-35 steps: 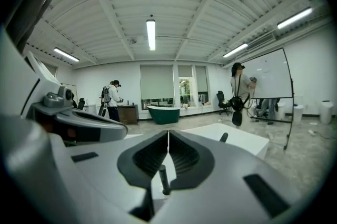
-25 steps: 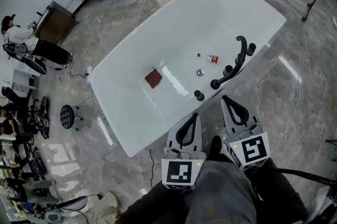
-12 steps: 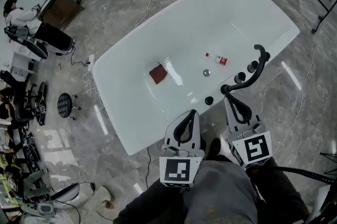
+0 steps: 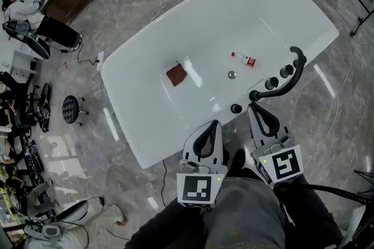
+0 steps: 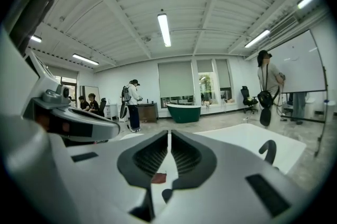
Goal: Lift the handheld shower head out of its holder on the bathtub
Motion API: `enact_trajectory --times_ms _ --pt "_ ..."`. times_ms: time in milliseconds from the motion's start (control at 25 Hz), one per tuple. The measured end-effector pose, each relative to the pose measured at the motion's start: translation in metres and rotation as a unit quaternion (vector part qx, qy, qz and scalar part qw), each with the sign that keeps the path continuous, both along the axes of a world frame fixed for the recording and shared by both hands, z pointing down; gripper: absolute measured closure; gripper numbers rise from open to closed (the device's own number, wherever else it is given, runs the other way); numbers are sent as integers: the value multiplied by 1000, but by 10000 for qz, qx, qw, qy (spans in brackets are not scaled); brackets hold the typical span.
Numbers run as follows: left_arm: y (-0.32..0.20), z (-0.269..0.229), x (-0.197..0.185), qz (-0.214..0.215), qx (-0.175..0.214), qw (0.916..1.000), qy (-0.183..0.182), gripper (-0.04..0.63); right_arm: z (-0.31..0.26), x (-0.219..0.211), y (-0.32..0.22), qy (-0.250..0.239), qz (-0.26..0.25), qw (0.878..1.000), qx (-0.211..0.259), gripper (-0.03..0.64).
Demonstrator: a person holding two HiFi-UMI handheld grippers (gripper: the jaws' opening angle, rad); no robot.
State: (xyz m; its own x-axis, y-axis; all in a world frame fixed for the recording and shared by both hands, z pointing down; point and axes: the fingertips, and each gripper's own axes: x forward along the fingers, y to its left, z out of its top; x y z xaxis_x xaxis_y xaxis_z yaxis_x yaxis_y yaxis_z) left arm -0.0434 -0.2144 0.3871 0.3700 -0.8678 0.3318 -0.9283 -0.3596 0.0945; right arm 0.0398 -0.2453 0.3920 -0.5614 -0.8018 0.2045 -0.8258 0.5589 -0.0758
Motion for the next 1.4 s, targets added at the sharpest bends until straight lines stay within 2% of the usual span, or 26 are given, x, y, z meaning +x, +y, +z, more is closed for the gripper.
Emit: enact_trajectory --times_ms 120,360,520,760,1400 --pt "1 6 -1 -58 9 10000 21 592 6 -5 1 -36 -116 9999 86 608" --pt "8 29 -13 -136 -1 9999 -58 592 39 -18 7 -16 -236 9997 72 509" --pt "16 45 -21 -171 3 9998 -103 592 63 -23 9 93 -202 9997 24 480" --pt "18 69 -25 -216 -57 9997 -41 592 91 -26 6 462 -156 9987 141 464" --pt "5 119 -55 -549 -443 9975 -9 592 168 -38 -16 812 -271 9957 -348 449"
